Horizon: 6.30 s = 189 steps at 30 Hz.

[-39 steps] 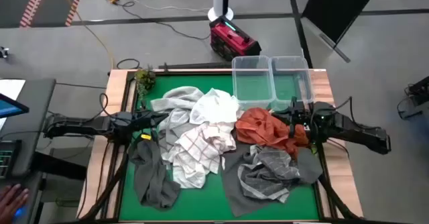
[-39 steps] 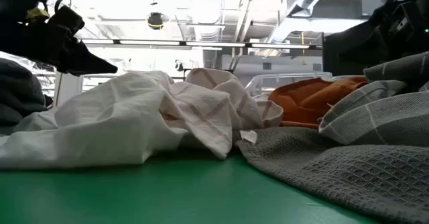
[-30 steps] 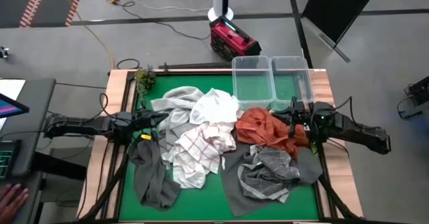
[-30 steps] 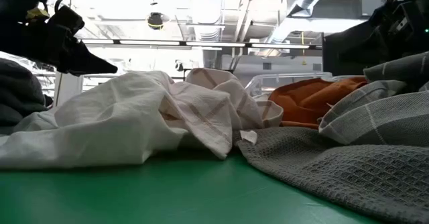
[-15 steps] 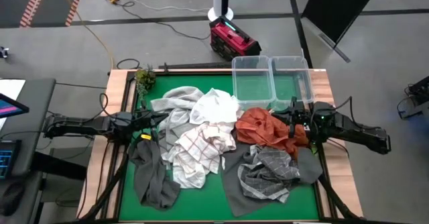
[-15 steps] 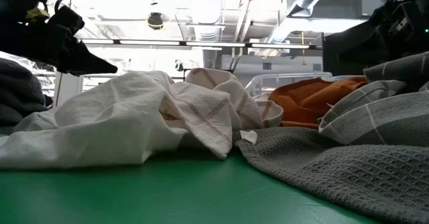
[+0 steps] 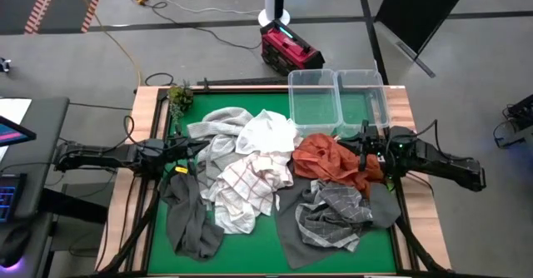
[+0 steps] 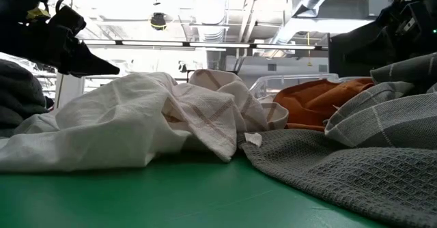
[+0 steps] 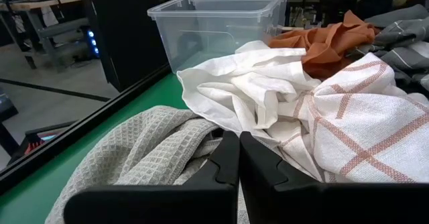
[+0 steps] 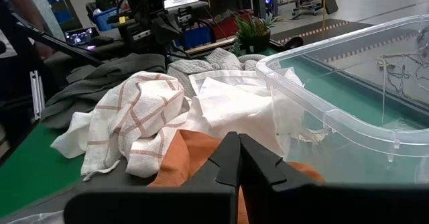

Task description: Sort towels by color in basket

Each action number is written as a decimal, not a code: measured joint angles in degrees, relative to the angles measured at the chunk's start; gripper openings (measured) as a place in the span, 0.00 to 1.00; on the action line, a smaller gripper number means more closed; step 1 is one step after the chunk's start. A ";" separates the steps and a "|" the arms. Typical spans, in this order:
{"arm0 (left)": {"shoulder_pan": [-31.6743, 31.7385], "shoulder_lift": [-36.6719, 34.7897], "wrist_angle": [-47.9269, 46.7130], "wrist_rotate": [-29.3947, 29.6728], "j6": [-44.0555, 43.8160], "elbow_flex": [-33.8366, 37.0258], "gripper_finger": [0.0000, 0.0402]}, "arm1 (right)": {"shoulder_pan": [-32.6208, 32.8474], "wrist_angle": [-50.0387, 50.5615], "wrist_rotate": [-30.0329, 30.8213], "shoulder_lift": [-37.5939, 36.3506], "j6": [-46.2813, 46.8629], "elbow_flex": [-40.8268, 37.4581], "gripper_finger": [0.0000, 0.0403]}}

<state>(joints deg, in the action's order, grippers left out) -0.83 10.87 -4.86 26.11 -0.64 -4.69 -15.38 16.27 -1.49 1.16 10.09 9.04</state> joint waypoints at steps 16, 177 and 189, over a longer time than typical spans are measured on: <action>-0.01 -0.01 -0.01 0.01 -0.02 0.01 0.00 | 0.00 0.00 -0.01 -0.01 -0.01 0.00 0.08; -8.94 36.58 -9.76 12.10 -10.14 -54.17 0.01 | 5.05 27.58 0.03 75.62 -12.96 86.39 0.65; 5.59 55.63 9.71 -11.91 -4.59 -63.76 0.01 | 6.15 14.70 -2.99 80.75 -16.22 87.65 0.65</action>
<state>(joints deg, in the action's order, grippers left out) 4.76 66.49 4.86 14.20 -5.23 -68.45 -9.23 30.97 -4.48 81.92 -6.13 96.69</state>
